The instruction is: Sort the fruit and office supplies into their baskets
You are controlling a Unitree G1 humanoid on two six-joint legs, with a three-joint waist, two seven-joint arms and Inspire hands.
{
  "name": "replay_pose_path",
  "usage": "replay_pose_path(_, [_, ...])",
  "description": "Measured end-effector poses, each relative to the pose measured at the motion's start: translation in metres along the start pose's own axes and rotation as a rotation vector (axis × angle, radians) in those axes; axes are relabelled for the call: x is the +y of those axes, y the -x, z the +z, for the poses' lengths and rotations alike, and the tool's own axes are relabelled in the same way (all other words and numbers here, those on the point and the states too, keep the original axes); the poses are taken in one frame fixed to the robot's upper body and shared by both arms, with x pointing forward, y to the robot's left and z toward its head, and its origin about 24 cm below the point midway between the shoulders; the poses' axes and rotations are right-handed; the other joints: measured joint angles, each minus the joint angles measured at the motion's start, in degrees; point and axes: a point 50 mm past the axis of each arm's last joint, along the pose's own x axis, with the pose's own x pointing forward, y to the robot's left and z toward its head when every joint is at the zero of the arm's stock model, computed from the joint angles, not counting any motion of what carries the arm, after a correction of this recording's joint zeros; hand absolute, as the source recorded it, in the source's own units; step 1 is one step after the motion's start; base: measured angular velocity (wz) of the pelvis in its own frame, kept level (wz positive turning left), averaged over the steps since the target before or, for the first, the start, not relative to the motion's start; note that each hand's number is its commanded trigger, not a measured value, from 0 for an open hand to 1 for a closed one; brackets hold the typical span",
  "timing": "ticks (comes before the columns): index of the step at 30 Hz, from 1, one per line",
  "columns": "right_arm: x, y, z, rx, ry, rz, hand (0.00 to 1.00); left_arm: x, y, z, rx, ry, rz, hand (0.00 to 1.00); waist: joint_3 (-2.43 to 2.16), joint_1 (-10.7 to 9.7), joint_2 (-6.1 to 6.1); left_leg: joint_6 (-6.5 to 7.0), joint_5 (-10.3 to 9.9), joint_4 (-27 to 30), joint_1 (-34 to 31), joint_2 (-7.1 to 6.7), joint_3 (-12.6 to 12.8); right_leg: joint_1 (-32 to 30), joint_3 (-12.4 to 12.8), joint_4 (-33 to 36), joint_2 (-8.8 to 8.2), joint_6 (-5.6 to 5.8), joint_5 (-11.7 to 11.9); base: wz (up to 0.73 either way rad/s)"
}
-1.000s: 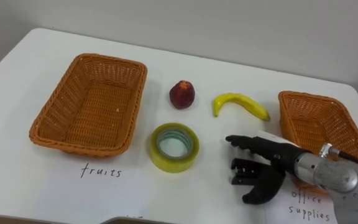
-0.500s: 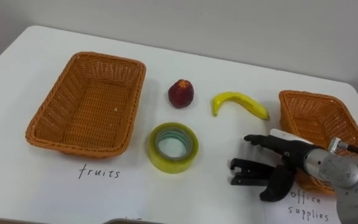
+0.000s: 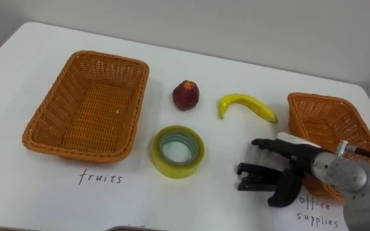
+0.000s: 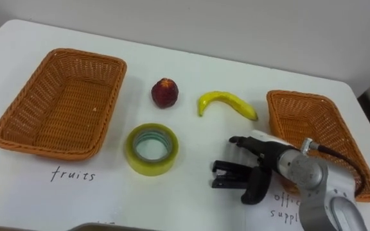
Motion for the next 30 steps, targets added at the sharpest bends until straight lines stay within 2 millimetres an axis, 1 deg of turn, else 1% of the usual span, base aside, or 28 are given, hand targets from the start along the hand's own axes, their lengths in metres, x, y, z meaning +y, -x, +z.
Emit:
replay_pose_path(8, [0.001,-0.001,0.0,0.013,0.003,-0.008,0.0,-0.001,0.0,0.0,0.002,-0.019,0.03,0.0,-0.03,-0.02,0.29,-0.01,0.0,0.08,0.0,-0.03,-0.01,0.05,0.14,0.01,0.03,0.01,0.09,0.0])
replay_pose_path(10, [0.001,-0.001,0.0,0.019,0.008,-0.018,0.0,-0.003,0.001,0.0,0.002,-0.017,0.029,0.0,-0.01,-0.03,0.76,0.0,0.0,0.07,0.06,-0.04,0.07,0.04,0.68,0.0,0.05,0.07,0.16,-0.02])
replay_pose_path(12, [0.003,-0.001,0.002,0.018,0.018,-0.028,0.0,-0.005,0.001,-0.001,0.001,-0.034,0.033,0.0,-0.11,0.0,1.59,0.01,0.0,-0.01,0.26,-0.04,0.36,0.07,0.77,0.01,0.06,0.14,0.25,-0.07])
replay_pose_path(13, [0.003,-0.001,0.003,0.015,0.024,-0.029,0.0,-0.004,0.001,-0.002,0.002,-0.036,0.038,0.0,-0.13,-0.01,1.77,0.01,0.0,-0.01,0.31,-0.04,0.36,0.12,0.77,0.01,0.05,0.14,0.25,-0.05])
replay_pose_path(15, [0.007,0.0,0.007,0.027,0.046,-0.035,0.0,-0.003,0.001,-0.003,0.007,-0.038,0.056,0.0,-0.31,-0.1,2.28,0.02,0.01,-0.03,0.42,-0.04,0.41,0.19,0.82,0.03,0.09,0.14,0.26,0.0])
replay_pose_path(17, [0.009,0.0,0.009,0.029,0.037,-0.038,0.0,-0.003,0.002,-0.004,0.01,-0.039,0.061,0.0,-0.31,-0.11,2.53,0.02,0.01,-0.03,0.62,-0.03,0.41,0.43,0.78,0.03,0.12,0.13,0.26,0.0])
replay_pose_path(24, [0.013,-0.003,0.014,0.034,0.054,-0.034,0.0,-0.009,0.004,0.002,-0.028,-0.064,0.049,0.0,-0.41,-0.06,2.41,0.04,0.02,0.05,0.66,-0.06,0.21,0.58,0.51,0.1,0.01,0.13,0.26,0.0])
replay_pose_path(25, [0.014,-0.003,0.014,0.034,0.054,-0.032,0.39,-0.009,0.004,0.003,-0.032,-0.062,0.05,0.0,-0.43,-0.12,2.39,0.05,0.03,0.05,0.66,-0.07,0.09,0.62,0.46,0.1,0.01,0.14,0.26,0.06])
replay_pose_path(26, [0.014,-0.003,0.013,0.037,0.052,-0.029,0.66,-0.009,0.004,0.006,-0.042,-0.06,0.05,0.0,-0.45,-0.15,2.35,0.06,0.04,0.04,0.75,-0.06,-0.09,0.75,0.36,0.09,0.01,0.14,0.26,0.06])
replay_pose_path(27, [0.015,-0.003,0.013,0.039,0.051,-0.026,1.0,-0.009,0.004,0.007,-0.048,-0.058,0.051,0.0,-0.45,-0.14,2.35,0.06,0.04,0.01,0.85,-0.06,-0.16,0.86,0.32,0.08,0.01,0.14,0.25,0.04])
replay_pose_path(30, [0.015,-0.004,0.013,0.04,0.051,-0.023,1.0,-0.009,0.004,0.01,-0.057,-0.057,0.051,0.0,-0.5,-0.14,2.26,0.05,0.05,0.02,0.87,-0.06,-0.19,0.91,0.23,0.06,0.0,0.14,0.26,0.0])
